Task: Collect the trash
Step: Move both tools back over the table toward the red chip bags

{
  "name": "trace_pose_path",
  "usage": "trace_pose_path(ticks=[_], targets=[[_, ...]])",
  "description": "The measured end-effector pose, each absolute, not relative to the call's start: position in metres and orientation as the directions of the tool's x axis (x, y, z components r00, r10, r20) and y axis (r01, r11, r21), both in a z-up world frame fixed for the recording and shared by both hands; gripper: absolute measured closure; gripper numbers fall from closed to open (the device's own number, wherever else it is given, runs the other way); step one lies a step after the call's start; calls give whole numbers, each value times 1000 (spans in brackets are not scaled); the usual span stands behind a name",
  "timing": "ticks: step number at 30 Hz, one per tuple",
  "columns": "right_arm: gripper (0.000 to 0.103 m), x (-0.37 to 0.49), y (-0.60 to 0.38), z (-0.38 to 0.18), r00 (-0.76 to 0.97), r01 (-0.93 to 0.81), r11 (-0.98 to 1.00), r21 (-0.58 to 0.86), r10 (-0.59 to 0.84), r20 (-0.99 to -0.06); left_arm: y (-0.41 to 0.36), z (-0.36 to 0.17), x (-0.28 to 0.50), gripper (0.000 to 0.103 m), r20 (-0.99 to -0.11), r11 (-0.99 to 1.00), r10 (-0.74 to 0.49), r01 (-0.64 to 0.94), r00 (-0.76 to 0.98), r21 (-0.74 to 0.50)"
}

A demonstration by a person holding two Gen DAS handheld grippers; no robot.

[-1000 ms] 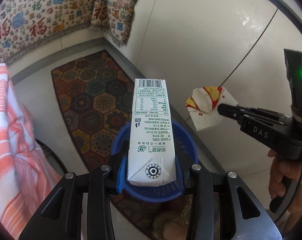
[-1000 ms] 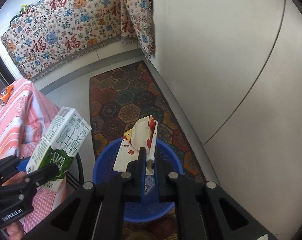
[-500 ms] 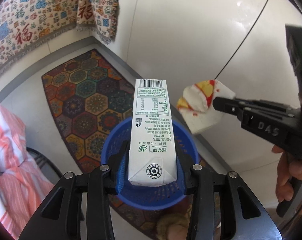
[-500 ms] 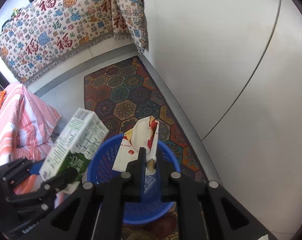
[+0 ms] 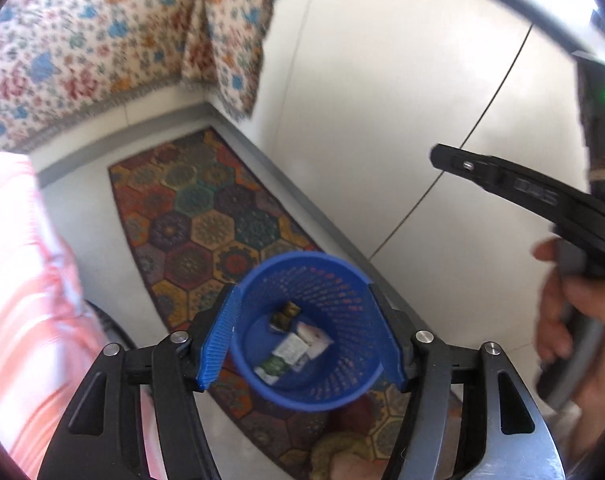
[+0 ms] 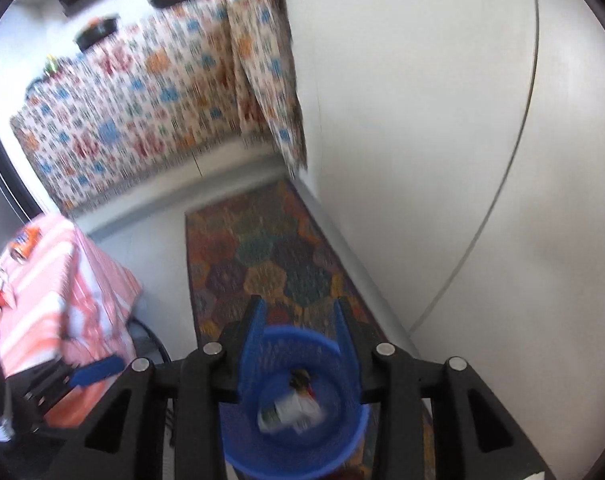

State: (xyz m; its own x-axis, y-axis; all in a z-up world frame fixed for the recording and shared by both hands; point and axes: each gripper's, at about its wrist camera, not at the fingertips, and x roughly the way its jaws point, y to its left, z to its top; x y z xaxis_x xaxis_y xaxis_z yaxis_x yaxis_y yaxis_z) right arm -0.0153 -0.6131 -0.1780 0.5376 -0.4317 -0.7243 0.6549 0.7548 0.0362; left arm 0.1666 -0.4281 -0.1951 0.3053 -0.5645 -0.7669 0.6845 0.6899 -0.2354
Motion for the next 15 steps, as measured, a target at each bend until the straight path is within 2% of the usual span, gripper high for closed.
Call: trace_pose_path(ticks=[4,8,15], targets=[[67,-4,-596,-154,604,630,776,42,-455,-655,-373,-161,146,28,-732,719,-562,665,384,-203],[67,18,-571,-143,650,581,812,59,-419,-634,-309,-150,134,24,-733,781,-503,603,457,-160],[64,78,-472,-148,705,369,929,29,-259,-660,-187,-173,143,22,-777,921,-298,381,554,-82]])
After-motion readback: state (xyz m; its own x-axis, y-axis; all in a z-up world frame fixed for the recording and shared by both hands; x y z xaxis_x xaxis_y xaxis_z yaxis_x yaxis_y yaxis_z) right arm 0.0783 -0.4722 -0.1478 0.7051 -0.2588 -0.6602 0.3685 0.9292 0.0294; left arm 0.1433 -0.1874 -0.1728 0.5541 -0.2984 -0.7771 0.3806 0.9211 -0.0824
